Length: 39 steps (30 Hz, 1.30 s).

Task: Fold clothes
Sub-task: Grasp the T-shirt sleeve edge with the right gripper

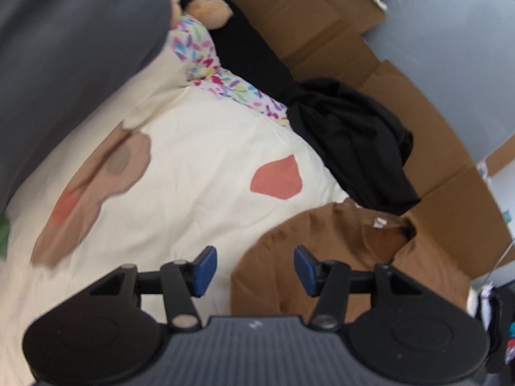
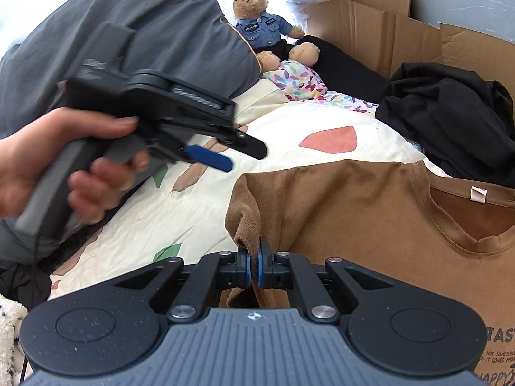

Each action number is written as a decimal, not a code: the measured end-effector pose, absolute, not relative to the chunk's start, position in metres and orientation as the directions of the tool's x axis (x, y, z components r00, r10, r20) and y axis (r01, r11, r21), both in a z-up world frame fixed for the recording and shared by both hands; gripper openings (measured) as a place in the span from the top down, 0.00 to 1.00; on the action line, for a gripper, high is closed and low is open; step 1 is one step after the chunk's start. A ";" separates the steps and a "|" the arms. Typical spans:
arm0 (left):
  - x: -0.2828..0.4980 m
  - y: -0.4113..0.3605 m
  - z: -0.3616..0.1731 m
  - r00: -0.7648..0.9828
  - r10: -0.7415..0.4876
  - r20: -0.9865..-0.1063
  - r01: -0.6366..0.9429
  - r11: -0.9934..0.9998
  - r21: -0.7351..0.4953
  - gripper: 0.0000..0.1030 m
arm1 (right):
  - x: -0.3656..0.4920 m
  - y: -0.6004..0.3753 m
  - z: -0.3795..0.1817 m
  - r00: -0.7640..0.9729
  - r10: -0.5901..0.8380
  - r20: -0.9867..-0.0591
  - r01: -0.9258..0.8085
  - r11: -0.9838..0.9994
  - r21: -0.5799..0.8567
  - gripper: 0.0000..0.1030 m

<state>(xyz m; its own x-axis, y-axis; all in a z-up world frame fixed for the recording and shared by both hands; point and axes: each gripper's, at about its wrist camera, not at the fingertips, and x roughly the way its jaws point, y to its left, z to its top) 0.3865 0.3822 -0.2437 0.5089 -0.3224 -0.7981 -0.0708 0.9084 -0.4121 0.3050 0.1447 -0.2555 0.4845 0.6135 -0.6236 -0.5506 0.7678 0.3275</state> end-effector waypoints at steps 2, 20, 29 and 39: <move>0.398 0.381 -0.250 0.486 -0.344 -0.803 -0.056 0.905 -0.422 0.46 | 0.307 0.143 -0.256 0.490 0.608 -0.625 -0.549 0.772 0.320 0.96; 0.431 0.376 -0.282 0.409 -0.230 -0.883 -0.105 0.949 -0.296 0.91 | 0.313 0.123 -0.262 0.501 0.573 -0.649 -0.503 0.803 0.320 0.96; 0.440 0.379 -0.285 0.418 -0.211 -0.884 -0.144 0.945 -0.294 0.91 | 0.332 0.092 -0.285 0.518 0.508 -0.688 -0.390 0.857 0.338 0.97; 0.440 0.384 -0.275 0.468 -0.230 -0.853 -0.173 0.923 -0.344 0.82 | 0.351 0.075 -0.309 0.509 0.477 -0.716 -0.274 0.879 0.391 0.82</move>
<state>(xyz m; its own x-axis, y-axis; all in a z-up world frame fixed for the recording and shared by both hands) 0.4396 0.3841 -0.2751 0.4681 -0.2302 -0.8532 -0.1727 0.9230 -0.3438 0.3512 0.0747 -0.3086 0.5089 0.4774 -0.7163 -0.2737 0.8787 0.3912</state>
